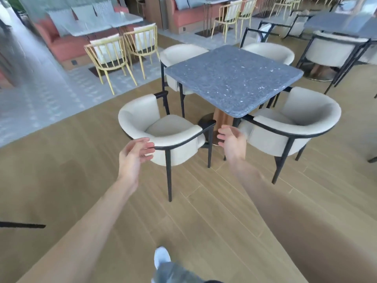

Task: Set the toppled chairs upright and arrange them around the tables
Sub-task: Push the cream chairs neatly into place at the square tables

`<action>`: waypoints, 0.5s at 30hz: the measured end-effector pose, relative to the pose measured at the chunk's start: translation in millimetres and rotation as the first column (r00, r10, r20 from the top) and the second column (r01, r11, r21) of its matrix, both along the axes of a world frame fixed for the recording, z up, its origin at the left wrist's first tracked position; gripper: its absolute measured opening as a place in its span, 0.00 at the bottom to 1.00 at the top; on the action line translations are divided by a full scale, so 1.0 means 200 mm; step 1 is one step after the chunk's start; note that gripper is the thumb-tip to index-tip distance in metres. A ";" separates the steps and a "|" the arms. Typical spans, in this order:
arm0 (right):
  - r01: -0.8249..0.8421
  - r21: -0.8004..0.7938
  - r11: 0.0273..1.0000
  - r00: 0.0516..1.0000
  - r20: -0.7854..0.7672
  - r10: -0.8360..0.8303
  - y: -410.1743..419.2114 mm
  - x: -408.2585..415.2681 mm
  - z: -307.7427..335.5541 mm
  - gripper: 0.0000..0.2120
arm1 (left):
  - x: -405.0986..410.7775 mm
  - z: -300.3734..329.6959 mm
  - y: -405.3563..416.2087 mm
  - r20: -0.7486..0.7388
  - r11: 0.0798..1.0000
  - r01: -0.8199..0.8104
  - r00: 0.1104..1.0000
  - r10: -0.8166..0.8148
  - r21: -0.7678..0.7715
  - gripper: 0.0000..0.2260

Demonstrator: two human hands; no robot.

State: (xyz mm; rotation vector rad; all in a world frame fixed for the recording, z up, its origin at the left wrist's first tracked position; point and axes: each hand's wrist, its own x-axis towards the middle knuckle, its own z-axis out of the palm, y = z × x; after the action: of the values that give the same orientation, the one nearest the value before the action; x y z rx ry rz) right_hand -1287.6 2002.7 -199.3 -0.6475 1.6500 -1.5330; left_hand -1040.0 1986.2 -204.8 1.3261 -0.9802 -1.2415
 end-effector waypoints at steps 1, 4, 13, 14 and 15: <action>0.003 0.012 1.000 1.000 0.010 -0.003 -0.11 0.09 -0.04 0.11 | 0.09 -0.03 -0.09 0.012 1.000 0.003 1.000 -0.003 0.008 0.11; 0.007 0.067 0.998 0.999 0.050 -0.010 -0.44 0.37 -0.17 0.16 | 0.37 -0.08 -0.36 0.061 0.998 0.024 0.998 -0.027 0.056 0.10; 0.084 0.170 0.982 0.981 0.160 -0.111 -1.06 1.00 -0.33 0.16 | 0.94 -0.06 -1.23 0.077 0.988 0.106 0.990 -0.115 0.110 0.08; 0.115 0.161 0.980 0.980 0.141 -0.138 -1.12 1.03 -0.33 0.15 | 0.97 -0.07 -1.34 0.066 0.985 0.129 0.988 -0.137 0.115 0.08; 0.160 0.163 0.974 0.975 0.127 -0.182 -1.20 1.09 -0.35 0.15 | 1.01 -0.10 -1.48 0.065 0.978 0.168 0.982 -0.177 0.126 0.09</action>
State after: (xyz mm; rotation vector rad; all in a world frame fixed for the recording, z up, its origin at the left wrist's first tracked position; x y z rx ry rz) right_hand -1069.4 1762.4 -269.2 -0.3144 1.7296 -1.5182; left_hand -837.1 1690.5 -225.2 1.4135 -1.1079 -1.4093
